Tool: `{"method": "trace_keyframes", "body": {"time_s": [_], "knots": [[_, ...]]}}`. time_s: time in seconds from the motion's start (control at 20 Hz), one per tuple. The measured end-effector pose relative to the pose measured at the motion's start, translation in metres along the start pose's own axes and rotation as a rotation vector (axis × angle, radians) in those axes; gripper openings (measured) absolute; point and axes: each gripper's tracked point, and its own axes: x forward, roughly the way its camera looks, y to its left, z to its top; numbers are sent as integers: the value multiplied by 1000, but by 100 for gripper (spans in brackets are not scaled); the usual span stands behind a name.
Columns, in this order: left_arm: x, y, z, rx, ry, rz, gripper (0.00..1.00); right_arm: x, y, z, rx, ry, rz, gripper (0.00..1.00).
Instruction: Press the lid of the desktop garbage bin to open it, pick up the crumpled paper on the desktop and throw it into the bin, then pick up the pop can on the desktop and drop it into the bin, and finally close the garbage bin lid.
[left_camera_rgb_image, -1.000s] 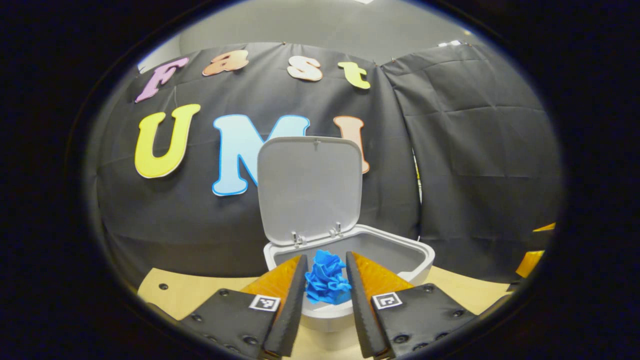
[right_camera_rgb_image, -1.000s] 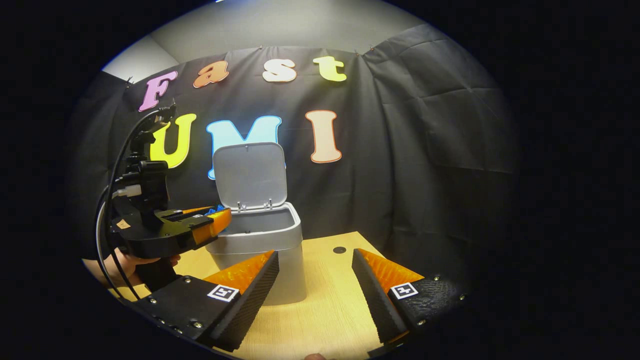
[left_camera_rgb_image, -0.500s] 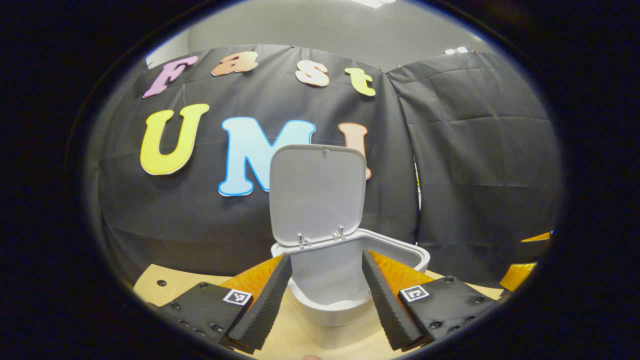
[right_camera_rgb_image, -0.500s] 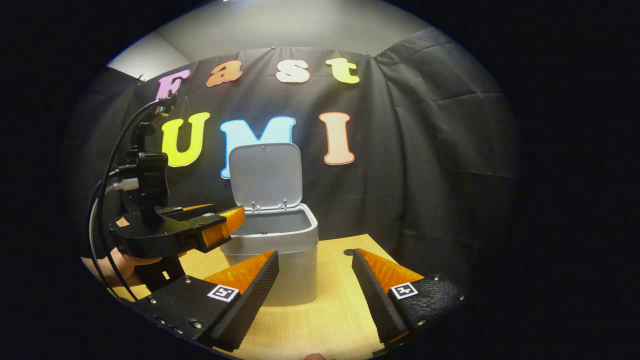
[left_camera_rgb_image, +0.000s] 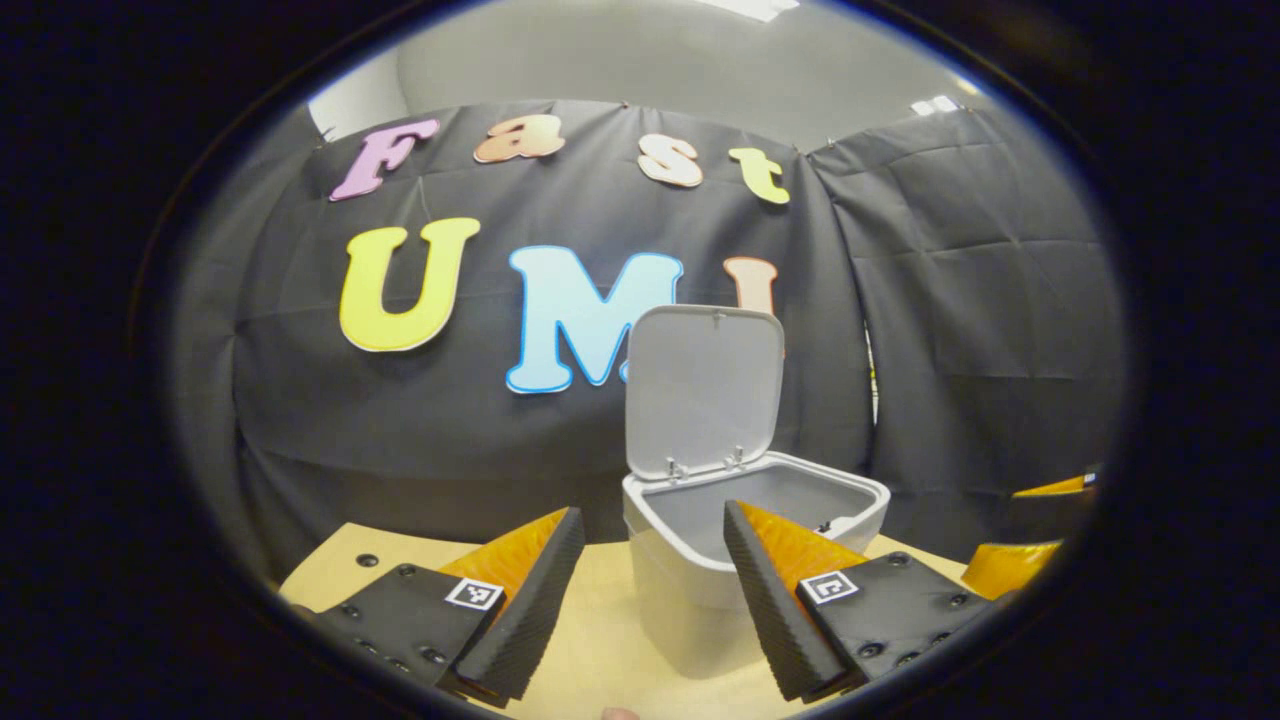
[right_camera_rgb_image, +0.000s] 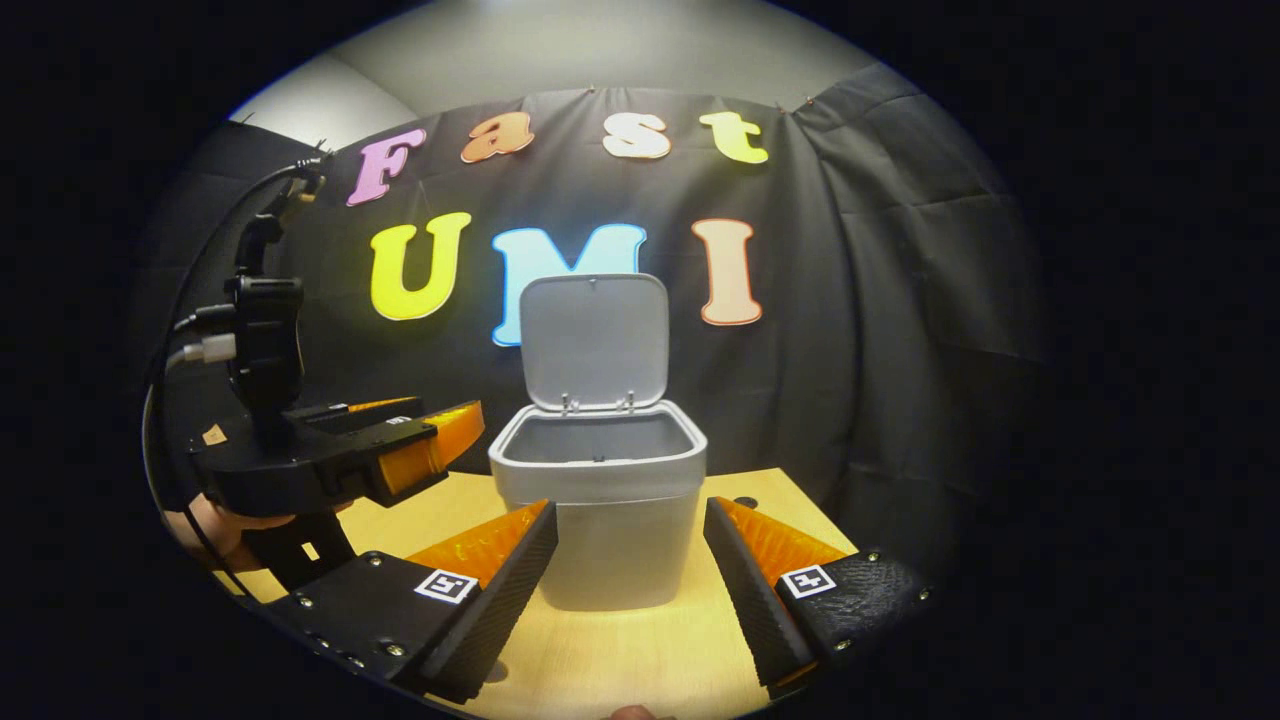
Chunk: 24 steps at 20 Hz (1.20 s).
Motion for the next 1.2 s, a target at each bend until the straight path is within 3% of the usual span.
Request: {"method": "trace_keyframes", "body": {"time_s": [0.05,0.2,0.25,0.3,0.4,0.45,0.95,1.0,1.2], "knots": [[-7,7,1,-1,-1,13,92,1,10,-4,7,9,30,95],[-25,26,0,8,4,50,93,4,34,-18,8,43,91,95],[-31,31,-1,8,7,60,100,5,40,-23,2,56,103,95],[-36,35,-1,5,9,68,93,6,45,-27,-4,68,116,95],[-45,43,-3,1,19,85,93,8,58,-34,-12,91,147,95],[-48,48,-2,-3,23,93,100,8,66,-37,-11,98,168,95],[-78,74,-10,-16,43,131,100,6,127,-95,-69,250,312,95],[-81,78,-11,-11,43,137,93,5,132,-102,-77,268,324,95],[-93,88,-18,-15,59,140,93,0,148,-130,-97,343,344,95]]}}
